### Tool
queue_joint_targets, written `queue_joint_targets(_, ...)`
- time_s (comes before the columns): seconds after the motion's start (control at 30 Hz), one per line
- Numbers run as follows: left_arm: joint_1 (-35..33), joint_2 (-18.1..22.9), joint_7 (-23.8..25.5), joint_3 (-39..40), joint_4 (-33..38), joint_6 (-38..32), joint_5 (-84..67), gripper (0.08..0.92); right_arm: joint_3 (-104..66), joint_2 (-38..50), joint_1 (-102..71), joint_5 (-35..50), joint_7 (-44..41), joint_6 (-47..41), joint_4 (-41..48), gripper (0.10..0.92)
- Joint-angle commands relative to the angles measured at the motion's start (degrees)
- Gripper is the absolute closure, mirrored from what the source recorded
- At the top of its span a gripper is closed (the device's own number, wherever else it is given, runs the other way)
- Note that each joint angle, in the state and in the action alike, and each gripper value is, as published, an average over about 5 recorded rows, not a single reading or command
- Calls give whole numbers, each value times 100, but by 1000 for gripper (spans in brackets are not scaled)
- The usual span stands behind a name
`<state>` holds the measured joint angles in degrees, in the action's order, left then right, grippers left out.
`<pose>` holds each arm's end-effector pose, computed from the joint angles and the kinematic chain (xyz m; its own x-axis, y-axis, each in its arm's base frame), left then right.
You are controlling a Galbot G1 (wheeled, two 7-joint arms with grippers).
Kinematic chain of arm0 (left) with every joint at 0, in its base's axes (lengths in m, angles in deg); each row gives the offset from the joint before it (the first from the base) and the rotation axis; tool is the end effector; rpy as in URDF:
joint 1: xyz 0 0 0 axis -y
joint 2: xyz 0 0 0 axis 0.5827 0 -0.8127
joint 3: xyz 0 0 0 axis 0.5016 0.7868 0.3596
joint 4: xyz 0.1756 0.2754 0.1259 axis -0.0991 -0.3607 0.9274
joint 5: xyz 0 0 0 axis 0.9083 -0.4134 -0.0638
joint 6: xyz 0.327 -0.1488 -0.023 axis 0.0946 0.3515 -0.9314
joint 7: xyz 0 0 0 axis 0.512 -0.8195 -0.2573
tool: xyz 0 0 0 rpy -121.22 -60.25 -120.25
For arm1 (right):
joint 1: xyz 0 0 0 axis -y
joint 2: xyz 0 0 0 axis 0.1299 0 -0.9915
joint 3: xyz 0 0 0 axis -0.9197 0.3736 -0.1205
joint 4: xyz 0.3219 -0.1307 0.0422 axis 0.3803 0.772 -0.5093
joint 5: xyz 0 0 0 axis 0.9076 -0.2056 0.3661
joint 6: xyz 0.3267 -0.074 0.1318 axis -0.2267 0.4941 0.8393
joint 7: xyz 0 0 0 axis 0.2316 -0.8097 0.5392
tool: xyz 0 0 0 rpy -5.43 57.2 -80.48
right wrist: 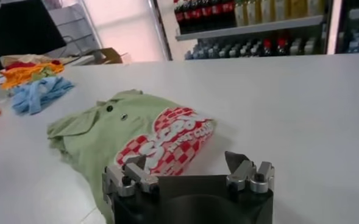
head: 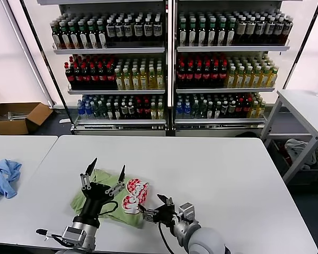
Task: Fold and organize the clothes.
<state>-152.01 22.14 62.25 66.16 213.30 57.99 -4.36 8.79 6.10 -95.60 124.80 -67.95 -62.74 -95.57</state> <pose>0.1842 0.0103 -0.2406 -0.9792 0.1672 -0.1146 0.1365 0.9618 0.2372 0.2544 0.0987 -0.2836 -0.6548 -0.6106 0.4455 -0.5617 0.7875 0.2537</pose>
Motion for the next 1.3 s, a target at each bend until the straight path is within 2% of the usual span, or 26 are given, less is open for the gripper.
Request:
queue_joint_targets(0.03,-199,97,100,-181,75,-94,33,177,352,-424,449,139,-131,-56,911,220)
queue_joint_targets(0.17,-243,129,97,-192,79,-101,32,177,347,-583,547,145,-146,2,1250,295)
queue_joint_targets(0.43,-263,173,93,-184,104,-81,32,177,390,-744,662,99,-125,99,1445,533)
queue_joint_targets(0.83,-290,226,48,-161,111,-75,27,177,324,-676,565,-153,-90,405,1182,874)
queue_joint_targets(0.93,-310,210,26,-188,122,-75,22,177,175,-431,437,-233,-81,472,801,909)
queue_joint_targets(1.3,-298,198,-21,-177,109,-39,-26,177,-1413,1278,-709,-13,-280,884,-275,909)
